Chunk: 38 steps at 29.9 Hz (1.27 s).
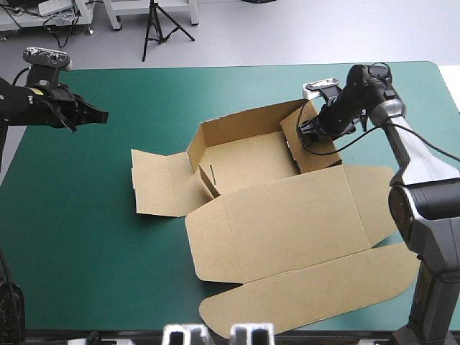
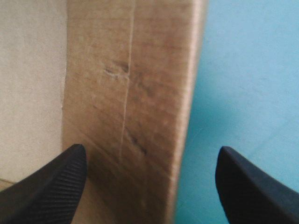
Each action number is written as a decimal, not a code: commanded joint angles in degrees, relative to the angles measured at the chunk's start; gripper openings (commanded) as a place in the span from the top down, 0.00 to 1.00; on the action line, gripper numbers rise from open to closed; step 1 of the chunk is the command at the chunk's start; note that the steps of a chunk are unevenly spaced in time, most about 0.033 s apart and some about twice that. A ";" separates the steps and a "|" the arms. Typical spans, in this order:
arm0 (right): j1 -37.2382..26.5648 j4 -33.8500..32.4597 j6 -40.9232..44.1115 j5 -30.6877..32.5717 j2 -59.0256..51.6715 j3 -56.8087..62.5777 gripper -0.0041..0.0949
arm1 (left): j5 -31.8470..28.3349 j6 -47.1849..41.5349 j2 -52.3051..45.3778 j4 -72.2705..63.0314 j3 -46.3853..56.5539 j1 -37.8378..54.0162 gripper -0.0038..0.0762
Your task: Fold the box
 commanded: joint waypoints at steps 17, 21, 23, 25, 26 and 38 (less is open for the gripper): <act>4.20 -9.68 -1.00 0.72 -4.84 0.25 0.98 | -0.82 -2.37 -2.23 -0.80 -1.41 0.07 0.96; 0.90 -4.13 -2.89 0.72 -8.87 0.15 0.98 | -1.11 -2.39 -2.23 -0.24 -1.41 0.07 0.96; -1.82 1.16 -4.45 0.72 -11.53 0.15 0.98 | -2.07 -2.53 -2.23 0.56 -1.41 0.07 0.96; -4.36 6.00 -6.15 0.72 -14.02 0.15 0.98 | -3.89 -3.83 -2.01 2.47 -1.41 0.07 0.96; -5.72 8.18 -6.95 0.72 -15.41 0.15 0.98 | -4.60 -4.61 -1.73 3.42 -1.41 0.07 0.96; -14.58 14.66 -11.16 0.72 -28.85 0.15 0.98 | -6.76 -7.39 5.01 6.90 -1.41 0.07 0.96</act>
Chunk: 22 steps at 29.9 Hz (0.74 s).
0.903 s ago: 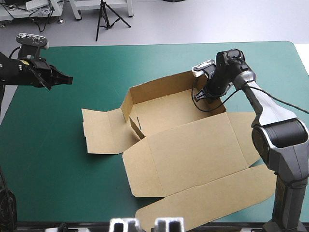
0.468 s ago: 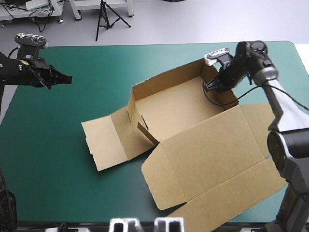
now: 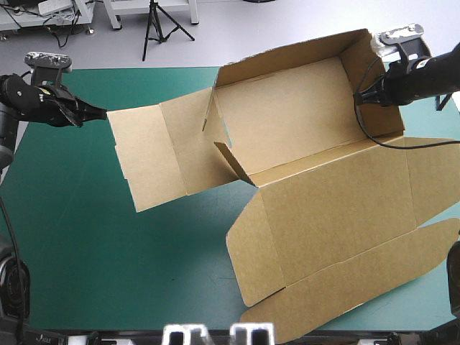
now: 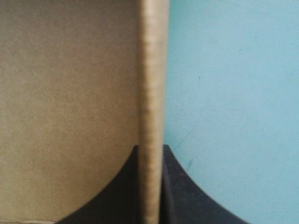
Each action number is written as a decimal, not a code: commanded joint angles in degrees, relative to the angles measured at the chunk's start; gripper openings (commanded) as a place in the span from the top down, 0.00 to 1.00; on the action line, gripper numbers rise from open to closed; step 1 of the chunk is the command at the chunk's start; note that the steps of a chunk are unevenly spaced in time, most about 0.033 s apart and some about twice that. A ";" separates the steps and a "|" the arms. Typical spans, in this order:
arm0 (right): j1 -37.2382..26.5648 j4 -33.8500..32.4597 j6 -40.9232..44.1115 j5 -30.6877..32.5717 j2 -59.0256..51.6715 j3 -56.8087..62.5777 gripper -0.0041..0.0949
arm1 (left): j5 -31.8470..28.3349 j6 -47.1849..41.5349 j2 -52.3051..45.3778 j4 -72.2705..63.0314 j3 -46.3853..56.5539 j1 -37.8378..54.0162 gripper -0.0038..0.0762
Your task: Fold the box
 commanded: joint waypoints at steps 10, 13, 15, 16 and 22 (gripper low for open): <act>-3.67 13.97 -2.16 -0.09 -4.90 -1.54 0.98 | 0.77 10.46 7.29 -26.88 -1.41 1.92 0.61; -3.67 16.09 -2.47 -0.09 -4.26 -1.54 0.98 | 5.74 16.82 9.04 -39.14 -1.41 1.71 0.55; -3.67 16.85 -2.61 -0.35 -3.58 -1.54 0.98 | 9.76 20.44 9.85 -46.44 -1.41 1.71 0.55; -3.67 16.97 -2.61 -0.35 -3.25 -1.54 0.98 | 11.31 21.44 9.97 -49.40 -1.41 1.71 0.55; -3.67 16.87 -2.02 -4.12 -1.57 -1.54 0.98 | 13.99 24.05 9.35 -58.40 -1.41 0.97 0.55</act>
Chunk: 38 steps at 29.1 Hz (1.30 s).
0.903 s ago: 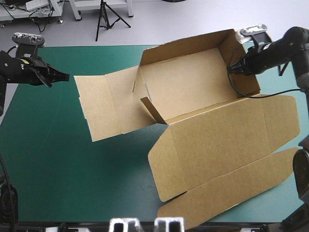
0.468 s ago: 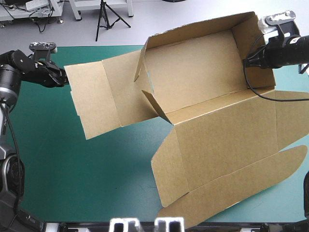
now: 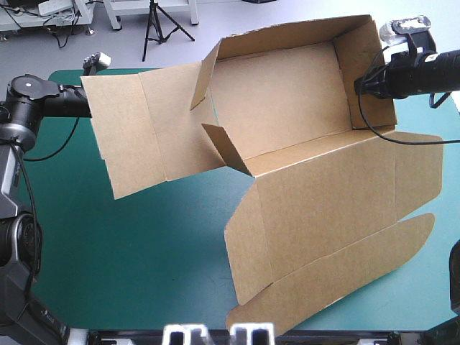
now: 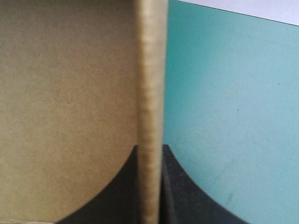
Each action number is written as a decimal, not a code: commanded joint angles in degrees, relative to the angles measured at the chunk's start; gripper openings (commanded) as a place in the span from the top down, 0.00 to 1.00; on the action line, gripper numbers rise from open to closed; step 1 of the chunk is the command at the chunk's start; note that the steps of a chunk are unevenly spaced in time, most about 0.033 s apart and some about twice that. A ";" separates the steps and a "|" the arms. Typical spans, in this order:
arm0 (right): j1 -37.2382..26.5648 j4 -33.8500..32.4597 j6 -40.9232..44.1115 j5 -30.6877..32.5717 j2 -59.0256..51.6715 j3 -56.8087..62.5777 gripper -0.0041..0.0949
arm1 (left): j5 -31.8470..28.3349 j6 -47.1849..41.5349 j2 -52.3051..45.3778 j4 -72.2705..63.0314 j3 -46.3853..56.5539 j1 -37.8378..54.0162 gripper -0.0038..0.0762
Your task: Fold the box
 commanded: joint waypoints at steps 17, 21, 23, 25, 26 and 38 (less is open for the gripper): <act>0.19 1.00 3.14 -10.73 2.04 -1.54 0.98 | 4.28 2.23 -10.31 -9.22 -1.41 -9.85 0.55; 3.19 -2.13 5.05 -12.08 2.70 -1.54 0.98 | 4.28 2.23 -11.96 -9.80 -1.41 -10.28 0.55; 5.13 -3.46 5.94 -13.72 2.94 -1.54 0.98 | 4.28 2.23 -12.17 -10.11 -1.41 -10.48 0.52; 6.84 -4.69 7.04 -15.39 3.08 -1.54 0.98 | 4.28 1.83 -12.29 -10.17 -1.41 -11.04 0.48; 7.68 -5.49 7.45 -16.36 3.08 -1.54 0.98 | 4.28 1.51 -12.38 -10.17 -1.41 -11.04 0.46; 14.64 -11.90 12.84 -22.47 3.08 -1.54 0.98 | 4.18 3.31 -12.38 -14.34 -1.41 -11.66 0.39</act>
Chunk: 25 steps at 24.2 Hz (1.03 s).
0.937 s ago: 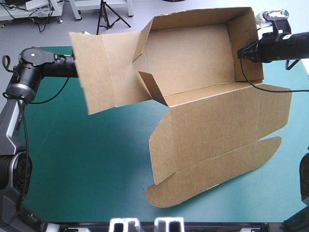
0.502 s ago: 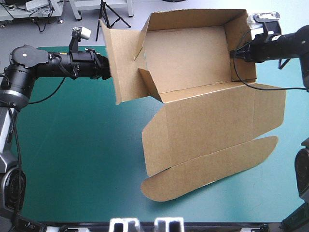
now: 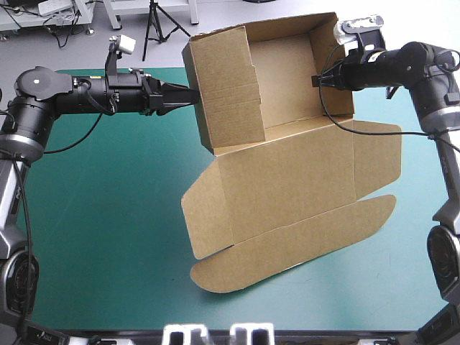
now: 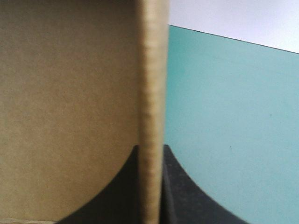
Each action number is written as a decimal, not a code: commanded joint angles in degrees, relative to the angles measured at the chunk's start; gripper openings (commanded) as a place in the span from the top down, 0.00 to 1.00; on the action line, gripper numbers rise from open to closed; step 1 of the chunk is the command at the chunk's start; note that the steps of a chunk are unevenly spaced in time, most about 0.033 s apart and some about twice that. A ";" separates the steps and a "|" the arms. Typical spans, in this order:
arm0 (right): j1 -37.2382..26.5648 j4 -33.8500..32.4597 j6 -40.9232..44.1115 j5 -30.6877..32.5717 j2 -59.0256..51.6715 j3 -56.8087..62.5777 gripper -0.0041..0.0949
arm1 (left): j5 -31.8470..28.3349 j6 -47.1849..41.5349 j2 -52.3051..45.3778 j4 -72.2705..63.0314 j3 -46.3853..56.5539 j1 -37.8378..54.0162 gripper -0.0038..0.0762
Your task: Fold the box
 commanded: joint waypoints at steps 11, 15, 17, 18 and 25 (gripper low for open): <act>2.71 -2.57 4.88 -6.92 -1.70 -1.55 0.98 | -5.59 0.90 -2.73 -1.10 -1.41 -7.01 0.37; 2.76 -1.63 4.88 -8.38 -1.09 -1.55 0.98 | -9.35 -0.03 -2.73 1.29 -1.41 -7.11 0.37; 2.76 -1.63 4.99 -9.02 -0.73 -1.55 0.98 | -11.86 -0.16 -2.73 1.55 -1.41 -7.11 0.37; 2.76 -1.63 5.13 -9.32 -0.46 -1.55 0.98 | -13.03 -0.26 -2.73 1.55 -1.41 -7.11 0.37; 5.30 -2.03 5.68 -11.43 1.48 -1.55 0.98 | -17.73 -4.96 -2.82 9.80 -1.41 -7.11 0.37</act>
